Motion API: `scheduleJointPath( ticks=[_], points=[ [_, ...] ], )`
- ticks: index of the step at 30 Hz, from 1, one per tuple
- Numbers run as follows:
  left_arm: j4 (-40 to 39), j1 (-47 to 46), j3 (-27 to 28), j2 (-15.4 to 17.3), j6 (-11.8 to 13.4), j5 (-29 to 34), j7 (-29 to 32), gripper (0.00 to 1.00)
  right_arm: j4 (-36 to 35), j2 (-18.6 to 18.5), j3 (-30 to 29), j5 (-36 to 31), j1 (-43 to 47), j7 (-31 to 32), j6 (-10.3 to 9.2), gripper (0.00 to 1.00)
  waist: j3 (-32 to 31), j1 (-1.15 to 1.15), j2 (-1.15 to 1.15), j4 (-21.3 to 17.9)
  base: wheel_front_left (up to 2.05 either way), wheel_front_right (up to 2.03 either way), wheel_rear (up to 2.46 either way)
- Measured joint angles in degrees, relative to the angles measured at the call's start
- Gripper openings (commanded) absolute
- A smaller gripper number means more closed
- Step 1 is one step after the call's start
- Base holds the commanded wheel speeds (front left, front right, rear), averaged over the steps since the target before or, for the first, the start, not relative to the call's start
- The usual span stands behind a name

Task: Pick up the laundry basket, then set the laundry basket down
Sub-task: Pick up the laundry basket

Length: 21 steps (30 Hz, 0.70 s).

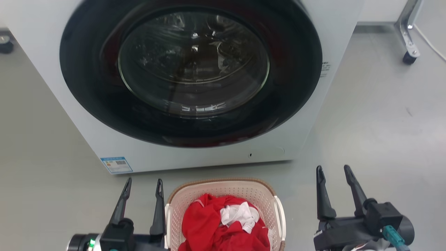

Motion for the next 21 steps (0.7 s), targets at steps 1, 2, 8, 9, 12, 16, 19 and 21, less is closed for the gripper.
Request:
scheduleJointPath(
  ticks=[1,2,8,9,12,16,19,21],
  points=[
    [0.00,-0.59,-0.10,0.00,0.00,-0.03,0.00,1.00,0.02,-0.01,-0.12,0.00,-0.60,0.00,0.00,1.00,0.57,0.00,0.00,0.00,0.00,0.00,0.00],
    [0.04,-1.21,-0.11,-0.01,0.00,-0.26,0.00,1.00,0.01,-0.01,-0.24,0.00,-1.13,0.00,0.00,1.00,1.17,0.00,0.00,0.02,0.00,0.00,0.00],
    [2.33,-5.44,0.02,-0.02,0.00,-0.92,0.00,1.00,1.99,-0.03,-0.38,0.11,-5.59,-0.01,0.00,1.00,5.39,0.00,0.00,0.13,0.00,0.00,0.00],
    [3.00,-6.28,-0.08,-0.02,0.00,-0.92,0.00,1.00,2.48,-0.03,-0.42,0.16,-6.35,-0.01,0.00,1.00,6.15,0.00,0.00,0.15,0.00,0.00,0.00],
    [4.93,-9.12,-0.49,-0.04,-0.04,-0.91,0.00,1.00,4.25,-0.08,-0.88,0.30,-8.45,-0.01,0.01,1.00,8.54,0.01,0.00,0.23,0.00,0.00,0.00],
    [7.90,-13.27,-1.14,-0.10,-0.63,-0.52,0.00,1.00,6.56,-0.16,-1.32,0.33,-10.71,-0.01,0.09,1.00,11.78,0.01,0.00,0.43,0.00,0.00,0.00],
    [10.39,-16.13,-1.13,-0.19,-0.85,-0.49,0.00,1.00,8.55,-0.19,-1.43,0.34,-12.30,-0.01,0.10,1.00,14.26,0.01,0.01,0.68,0.00,0.00,0.00],
    [12.22,-17.71,-1.09,-0.24,-1.15,-0.52,0.00,1.00,9.88,-0.20,-1.66,0.34,-13.48,-0.01,0.10,1.00,15.94,0.01,0.01,0.89,0.00,0.00,0.00]
  ],
)
